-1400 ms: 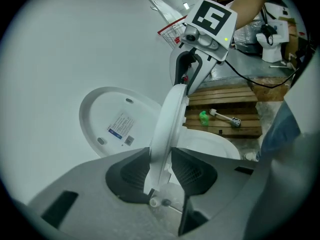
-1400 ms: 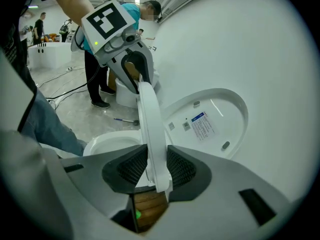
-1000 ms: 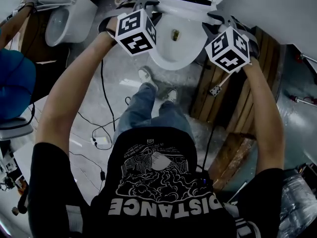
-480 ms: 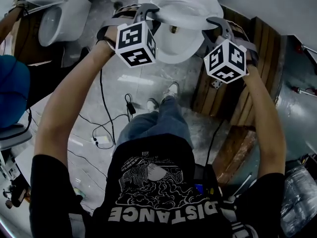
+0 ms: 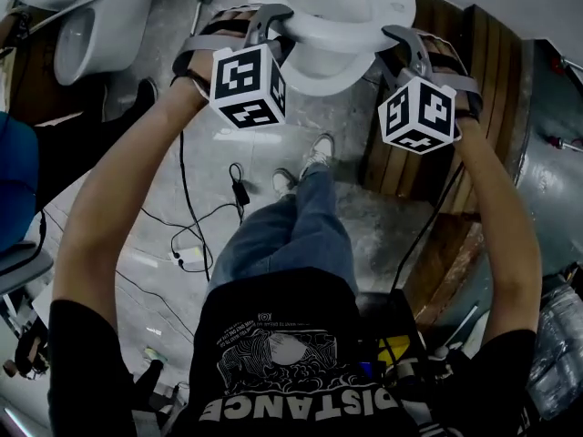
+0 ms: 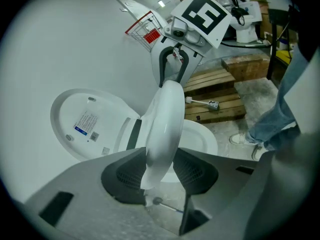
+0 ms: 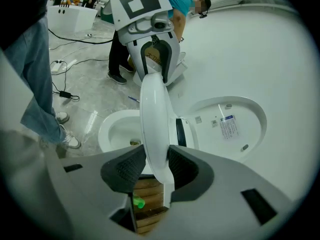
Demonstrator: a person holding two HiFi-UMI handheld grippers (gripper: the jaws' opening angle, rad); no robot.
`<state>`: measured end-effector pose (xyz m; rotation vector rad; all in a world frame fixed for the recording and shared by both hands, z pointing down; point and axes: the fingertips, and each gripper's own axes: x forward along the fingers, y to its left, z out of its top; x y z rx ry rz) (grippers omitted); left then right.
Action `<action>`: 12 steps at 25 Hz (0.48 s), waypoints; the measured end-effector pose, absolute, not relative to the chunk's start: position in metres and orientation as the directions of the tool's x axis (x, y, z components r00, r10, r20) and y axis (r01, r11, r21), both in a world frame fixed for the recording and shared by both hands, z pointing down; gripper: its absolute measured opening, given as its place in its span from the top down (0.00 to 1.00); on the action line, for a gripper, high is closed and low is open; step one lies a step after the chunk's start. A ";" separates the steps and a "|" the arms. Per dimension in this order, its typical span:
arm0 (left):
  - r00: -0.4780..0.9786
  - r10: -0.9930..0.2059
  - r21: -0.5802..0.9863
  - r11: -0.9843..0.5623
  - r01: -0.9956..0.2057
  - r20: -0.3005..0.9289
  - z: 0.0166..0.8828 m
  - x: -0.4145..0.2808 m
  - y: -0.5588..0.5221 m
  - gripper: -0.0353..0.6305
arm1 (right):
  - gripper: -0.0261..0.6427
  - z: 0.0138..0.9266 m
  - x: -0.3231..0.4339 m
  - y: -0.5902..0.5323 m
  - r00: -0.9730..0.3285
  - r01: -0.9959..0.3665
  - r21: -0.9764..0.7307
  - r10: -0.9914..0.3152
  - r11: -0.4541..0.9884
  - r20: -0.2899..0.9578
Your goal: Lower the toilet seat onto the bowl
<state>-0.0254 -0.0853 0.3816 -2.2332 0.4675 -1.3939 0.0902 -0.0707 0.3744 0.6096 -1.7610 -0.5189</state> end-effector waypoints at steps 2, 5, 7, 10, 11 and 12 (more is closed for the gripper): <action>0.424 -0.507 -0.553 -0.833 -0.018 0.750 0.391 -0.025 -0.079 0.70 | 0.74 0.384 0.090 -0.065 -0.221 -0.134 0.635 -0.648 0.761 0.729; 0.421 -0.499 -0.551 -0.834 0.003 0.758 0.408 -0.025 -0.071 0.69 | 0.74 0.400 0.090 -0.056 -0.216 -0.124 0.646 -0.656 0.753 0.723; 0.416 -0.499 -0.557 -0.830 0.021 0.760 0.419 -0.026 -0.066 0.68 | 0.73 0.411 0.090 -0.052 -0.206 -0.116 0.647 -0.656 0.754 0.726; 0.414 -0.501 -0.562 -0.827 0.033 0.761 0.435 -0.027 -0.060 0.67 | 0.72 0.427 0.088 -0.046 -0.191 -0.098 0.642 -0.648 0.760 0.737; 0.415 -0.500 -0.562 -0.827 0.033 0.760 0.440 -0.027 -0.058 0.67 | 0.72 0.433 0.087 -0.044 -0.186 -0.091 0.639 -0.644 0.763 0.742; 0.417 -0.498 -0.561 -0.827 0.035 0.761 0.446 -0.028 -0.056 0.66 | 0.71 0.439 0.087 -0.042 -0.181 -0.084 0.636 -0.639 0.767 0.747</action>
